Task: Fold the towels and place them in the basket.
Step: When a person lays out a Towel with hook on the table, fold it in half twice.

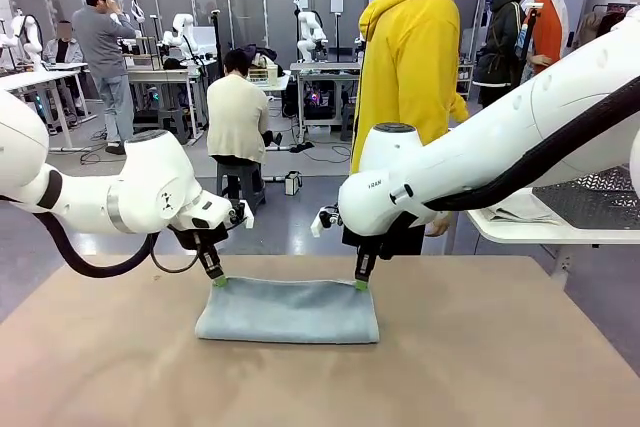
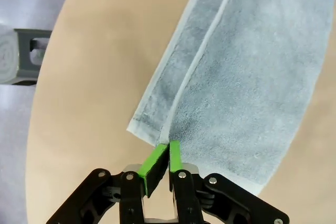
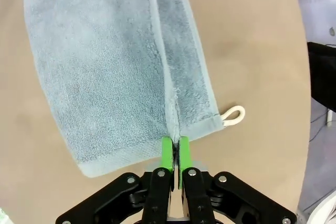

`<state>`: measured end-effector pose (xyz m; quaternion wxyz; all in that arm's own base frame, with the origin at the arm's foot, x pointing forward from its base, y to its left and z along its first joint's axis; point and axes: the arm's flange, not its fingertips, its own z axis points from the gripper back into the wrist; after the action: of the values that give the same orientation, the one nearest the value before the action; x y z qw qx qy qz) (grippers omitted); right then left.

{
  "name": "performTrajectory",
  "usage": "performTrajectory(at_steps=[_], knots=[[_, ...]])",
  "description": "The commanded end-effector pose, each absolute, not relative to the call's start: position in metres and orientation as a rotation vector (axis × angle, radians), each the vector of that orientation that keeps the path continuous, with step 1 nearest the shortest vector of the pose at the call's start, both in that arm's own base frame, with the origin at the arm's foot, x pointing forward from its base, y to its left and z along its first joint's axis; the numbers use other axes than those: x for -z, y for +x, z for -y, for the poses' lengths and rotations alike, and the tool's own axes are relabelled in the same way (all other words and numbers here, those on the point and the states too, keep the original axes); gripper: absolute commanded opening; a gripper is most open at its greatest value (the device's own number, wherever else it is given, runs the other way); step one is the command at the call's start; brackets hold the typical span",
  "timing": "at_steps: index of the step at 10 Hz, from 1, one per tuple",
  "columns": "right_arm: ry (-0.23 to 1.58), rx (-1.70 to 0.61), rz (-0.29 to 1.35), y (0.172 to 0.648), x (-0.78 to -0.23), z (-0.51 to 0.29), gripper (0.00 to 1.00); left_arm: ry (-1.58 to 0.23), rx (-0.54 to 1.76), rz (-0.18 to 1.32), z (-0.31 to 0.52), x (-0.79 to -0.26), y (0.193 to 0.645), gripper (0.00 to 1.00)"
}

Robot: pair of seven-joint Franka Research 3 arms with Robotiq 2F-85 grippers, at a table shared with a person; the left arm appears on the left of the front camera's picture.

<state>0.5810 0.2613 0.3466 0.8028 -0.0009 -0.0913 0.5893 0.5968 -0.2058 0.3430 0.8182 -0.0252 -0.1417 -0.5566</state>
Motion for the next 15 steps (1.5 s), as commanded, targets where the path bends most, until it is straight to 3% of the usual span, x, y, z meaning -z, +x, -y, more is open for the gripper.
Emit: performTrajectory(at_steps=[1, 8, 9, 10, 12, 13, 14, 15], knots=[[-0.026, -1.241, 0.258, 0.579, -0.336, -0.260, 0.05, 0.023, 1.151, 0.314, 0.209, -0.337, 0.598, 0.07], [-0.081, -1.268, 0.268, 0.578, -0.328, -0.257, 0.05, -0.015, 1.188, 0.346, 0.204, -0.329, 0.593, 0.07], [-0.081, -1.273, 0.278, 0.578, -0.328, -0.258, 0.11, -0.021, 1.200, 0.346, 0.204, -0.328, 0.592, 0.15], [-0.071, -1.280, 0.293, 0.577, -0.329, -0.259, 0.22, -0.024, 1.229, 0.356, 0.204, -0.330, 0.590, 0.38], [-0.066, -1.285, 0.303, 0.577, -0.330, -0.260, 0.59, -0.013, 1.283, 0.370, 0.203, -0.334, 0.589, 0.83], [-0.067, -1.282, 0.309, 0.577, -0.330, -0.260, 0.82, -0.011, 1.281, 0.382, 0.203, -0.335, 0.589, 1.00], [-0.075, -1.281, 0.319, 0.576, -0.330, -0.259, 1.00, -0.010, 1.279, 0.394, 0.203, -0.338, 0.588, 1.00], [-0.079, -1.277, 0.337, 0.576, -0.333, -0.259, 1.00, -0.015, 1.287, 0.397, 0.202, -0.342, 0.587, 1.00]])
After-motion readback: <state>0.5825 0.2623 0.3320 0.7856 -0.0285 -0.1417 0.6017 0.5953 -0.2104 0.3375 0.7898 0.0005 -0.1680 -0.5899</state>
